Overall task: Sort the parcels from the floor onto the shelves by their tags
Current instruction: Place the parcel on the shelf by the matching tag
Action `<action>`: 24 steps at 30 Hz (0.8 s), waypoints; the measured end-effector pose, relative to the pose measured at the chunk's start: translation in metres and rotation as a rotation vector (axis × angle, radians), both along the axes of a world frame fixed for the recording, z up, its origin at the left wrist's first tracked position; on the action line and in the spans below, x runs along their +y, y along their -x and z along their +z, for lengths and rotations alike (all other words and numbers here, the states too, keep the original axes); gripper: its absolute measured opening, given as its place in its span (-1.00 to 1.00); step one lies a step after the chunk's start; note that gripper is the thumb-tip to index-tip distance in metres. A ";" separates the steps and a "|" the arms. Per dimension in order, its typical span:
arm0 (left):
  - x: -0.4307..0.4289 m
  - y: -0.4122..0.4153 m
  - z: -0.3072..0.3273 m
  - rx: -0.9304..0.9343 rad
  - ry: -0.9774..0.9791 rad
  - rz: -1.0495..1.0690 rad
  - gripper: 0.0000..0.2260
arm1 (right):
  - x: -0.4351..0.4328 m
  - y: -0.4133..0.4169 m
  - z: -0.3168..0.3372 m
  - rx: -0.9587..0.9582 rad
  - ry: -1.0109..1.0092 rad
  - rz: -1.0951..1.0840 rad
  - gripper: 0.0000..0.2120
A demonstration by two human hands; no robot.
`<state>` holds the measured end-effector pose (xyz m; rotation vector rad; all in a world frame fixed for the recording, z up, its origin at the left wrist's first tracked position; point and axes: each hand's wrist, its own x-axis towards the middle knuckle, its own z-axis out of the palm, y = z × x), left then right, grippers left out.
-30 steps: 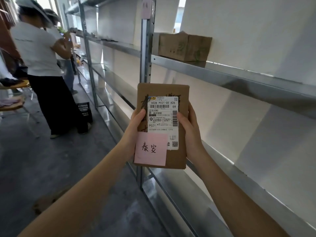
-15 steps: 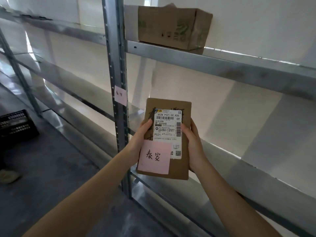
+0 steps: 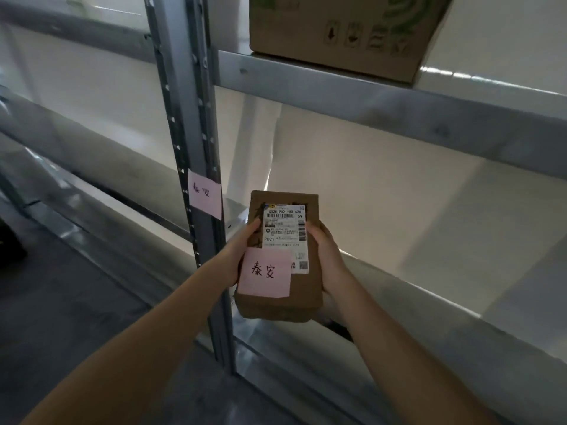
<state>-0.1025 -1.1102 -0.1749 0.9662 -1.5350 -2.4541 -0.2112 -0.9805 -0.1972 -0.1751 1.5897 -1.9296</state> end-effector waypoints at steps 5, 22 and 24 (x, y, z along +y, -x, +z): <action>-0.032 0.040 -0.007 -0.140 0.002 0.016 -0.72 | -0.029 0.040 -0.012 -0.060 -0.128 0.009 -0.58; -0.063 0.082 0.007 -0.069 1.487 -0.511 -0.58 | -0.047 -0.102 0.009 1.326 -1.059 -0.013 -0.25; -0.063 0.079 0.007 -0.077 1.520 -0.534 -0.59 | -0.058 -0.118 0.002 1.295 -1.170 -0.010 -0.19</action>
